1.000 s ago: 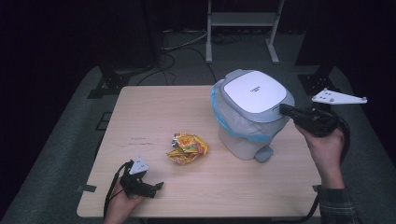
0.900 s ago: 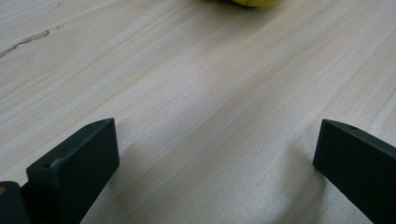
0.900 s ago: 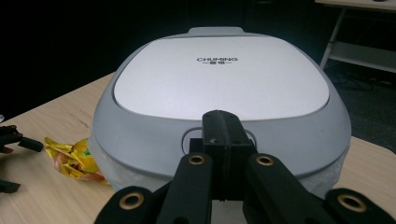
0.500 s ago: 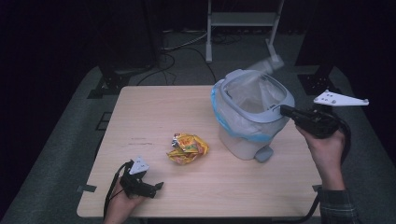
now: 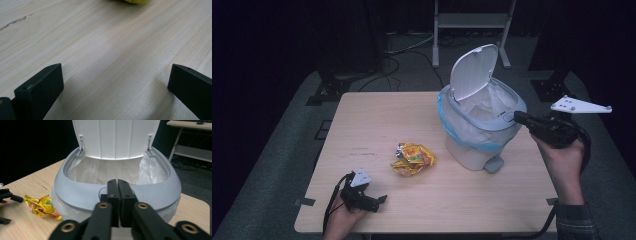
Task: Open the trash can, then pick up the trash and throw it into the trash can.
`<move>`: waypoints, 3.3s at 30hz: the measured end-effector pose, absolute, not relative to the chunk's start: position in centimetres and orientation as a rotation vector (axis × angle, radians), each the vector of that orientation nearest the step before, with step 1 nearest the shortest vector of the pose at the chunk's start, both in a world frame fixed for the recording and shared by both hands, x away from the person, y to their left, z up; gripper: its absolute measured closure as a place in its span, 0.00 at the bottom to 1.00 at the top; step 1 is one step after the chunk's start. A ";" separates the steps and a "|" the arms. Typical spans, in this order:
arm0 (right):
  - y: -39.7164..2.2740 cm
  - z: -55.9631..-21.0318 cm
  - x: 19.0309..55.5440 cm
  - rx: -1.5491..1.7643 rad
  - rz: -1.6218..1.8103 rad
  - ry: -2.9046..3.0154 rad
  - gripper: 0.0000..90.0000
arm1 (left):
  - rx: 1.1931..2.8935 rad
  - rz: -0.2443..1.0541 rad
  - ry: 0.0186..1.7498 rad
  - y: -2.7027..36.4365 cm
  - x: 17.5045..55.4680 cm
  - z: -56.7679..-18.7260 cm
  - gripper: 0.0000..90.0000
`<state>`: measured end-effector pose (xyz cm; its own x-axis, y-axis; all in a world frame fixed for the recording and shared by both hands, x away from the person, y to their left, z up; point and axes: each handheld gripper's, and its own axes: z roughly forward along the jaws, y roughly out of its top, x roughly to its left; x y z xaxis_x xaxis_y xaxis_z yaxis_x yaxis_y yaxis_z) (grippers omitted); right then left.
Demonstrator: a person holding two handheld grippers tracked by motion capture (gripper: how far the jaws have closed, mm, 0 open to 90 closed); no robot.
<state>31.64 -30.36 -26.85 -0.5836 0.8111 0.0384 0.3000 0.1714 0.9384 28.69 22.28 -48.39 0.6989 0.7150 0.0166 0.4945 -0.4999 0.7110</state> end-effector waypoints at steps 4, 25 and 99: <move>-30.4 -26.8 31.2 1.048 1.406 1.969 0.89 | 2.205 0.404 0.919 22.3 28.7 -48.4 0.00; -31.4 -28.6 29.0 1.085 1.387 1.941 0.42 | 2.199 0.406 0.917 22.3 28.7 -48.4 0.00; -31.1 -48.8 28.9 1.261 1.003 2.277 0.02 | 2.167 0.396 0.874 21.5 29.9 -46.8 0.00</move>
